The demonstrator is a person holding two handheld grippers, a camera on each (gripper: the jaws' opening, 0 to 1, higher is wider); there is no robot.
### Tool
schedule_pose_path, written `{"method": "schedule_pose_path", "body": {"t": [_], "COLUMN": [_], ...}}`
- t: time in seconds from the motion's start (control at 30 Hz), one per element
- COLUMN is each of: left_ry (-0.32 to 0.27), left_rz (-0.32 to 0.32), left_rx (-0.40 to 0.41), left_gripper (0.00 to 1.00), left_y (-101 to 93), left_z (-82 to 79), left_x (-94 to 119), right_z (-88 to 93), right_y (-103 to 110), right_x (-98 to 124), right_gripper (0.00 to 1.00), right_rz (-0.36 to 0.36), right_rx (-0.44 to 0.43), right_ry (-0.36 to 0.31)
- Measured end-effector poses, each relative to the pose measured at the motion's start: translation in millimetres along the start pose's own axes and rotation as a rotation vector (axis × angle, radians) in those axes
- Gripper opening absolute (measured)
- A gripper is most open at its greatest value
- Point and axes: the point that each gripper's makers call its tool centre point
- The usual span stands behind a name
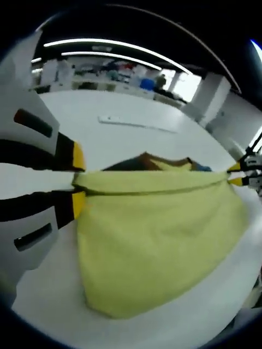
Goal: Fold the garment on the visible template until the final outline fits inside the template.
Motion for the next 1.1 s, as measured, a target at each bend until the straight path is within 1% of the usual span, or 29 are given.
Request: {"method": "schedule_pose_path", "body": {"t": [0.03, 0.07, 0.1, 0.17, 0.2, 0.23, 0.3, 0.33, 0.4, 0.43, 0.47, 0.5, 0.53, 0.63, 0.67, 0.7, 0.73, 0.8, 0.83, 0.87, 0.97, 1.1], "left_ry": [-0.003, -0.006, -0.011, -0.015, -0.021, -0.029, -0.042, -0.049, -0.077, -0.089, -0.104, -0.117, -0.134, -0.165, -0.176, -0.178, -0.175, -0.175, -0.168, -0.158, -0.139, -0.140], "left_rz": [0.003, 0.003, 0.000, -0.005, -0.006, -0.006, -0.010, -0.011, -0.015, -0.019, -0.021, -0.027, -0.027, -0.027, -0.026, -0.022, -0.020, -0.014, -0.002, 0.003, 0.014, 0.015], "left_rx": [0.005, 0.018, 0.055, 0.082, 0.145, 0.182, 0.230, 0.265, 0.358, 0.388, 0.461, 0.498, 0.572, 0.757, 0.832, 0.877, 0.924, 0.971, 1.001, 1.014, 1.021, 1.065], "left_gripper": [0.01, 0.00, 0.00, 0.00, 0.00, 0.00, 0.00, 0.00, 0.00, 0.00, 0.00, 0.00, 0.00, 0.00, 0.00, 0.00, 0.00, 0.00, 0.00, 0.00, 0.00, 0.00], "left_y": [0.2, 0.5, 1.8, 5.3, 6.3, 7.4, 11.3, 13.5, 18.0, 20.7, 23.7, 26.9, 28.9, 34.2, 35.4, 35.7, 35.2, 35.0, 32.4, 30.5, 25.8, 27.9], "left_z": [-0.1, -0.4, -0.3, 0.0, 0.8, 0.6, 1.0, 1.8, 1.2, 1.0, 2.0, 2.3, 0.8, 3.4, 4.5, 6.4, 8.3, 10.8, 11.6, 12.7, 13.9, 15.7], "left_x": [1, 1, 2, 3, 3, 4, 4, 4, 5, 5, 6, 6, 8, 7, 5, 3, 1, -3, -6, -9, -15, -16], "right_z": [0.0, -1.1, -1.6, -3.6, -3.7, -4.2, -5.0, -7.3, -10.0, -12.6, -13.6, -14.5, -14.7, -13.7, -12.1, -11.0, -6.9, -4.5, -4.2, -3.3, -2.1, 0.8], "right_y": [-2, -2, -4, -7, -11, -12, -17, -21, -26, -32, -34, -37, -41, -47, -48, -48, -46, -45, -44, -43, -37, -34], "right_x": [1, 1, 2, 3, 4, 5, 6, 8, 9, 10, 11, 11, 10, 5, 2, 1, -6, -13, -16, -19, -25, -30], "right_gripper": [0.00, 0.00, 0.00, 0.00, 0.00, 0.00, 0.00, 0.00, 0.00, 0.00, 0.00, 0.00, 0.00, 0.00, 0.00, 0.00, 0.00, 0.00, 0.00, 0.00, 0.00, 0.00], "right_rz": [0.009, 0.015, 0.019, 0.025, 0.032, 0.037, 0.048, 0.061, 0.064, 0.075, 0.074, 0.077, 0.077, 0.074, 0.065, 0.068, 0.052, 0.044, 0.041, 0.037, 0.032, 0.019], "right_rx": [0.025, 0.021, 0.010, -0.052, -0.055, -0.065, -0.088, -0.116, -0.185, -0.211, -0.232, -0.265, -0.324, -0.433, -0.469, -0.485, -0.529, -0.559, -0.570, -0.575, -0.578, -0.588], "right_ry": [0.003, -0.003, -0.004, -0.012, -0.015, -0.017, -0.020, -0.030, -0.040, -0.053, -0.057, -0.062, -0.064, -0.065, -0.059, -0.054, -0.032, -0.021, -0.017, -0.008, 0.011, 0.027]}}
Point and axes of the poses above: the point that each gripper's makers call its tool centre point, and the gripper's own axes: x roughly backward along the fingers, y roughly to its left, z roughly out of its underside, and after that the axes turned 5 degrees about z, right-handed
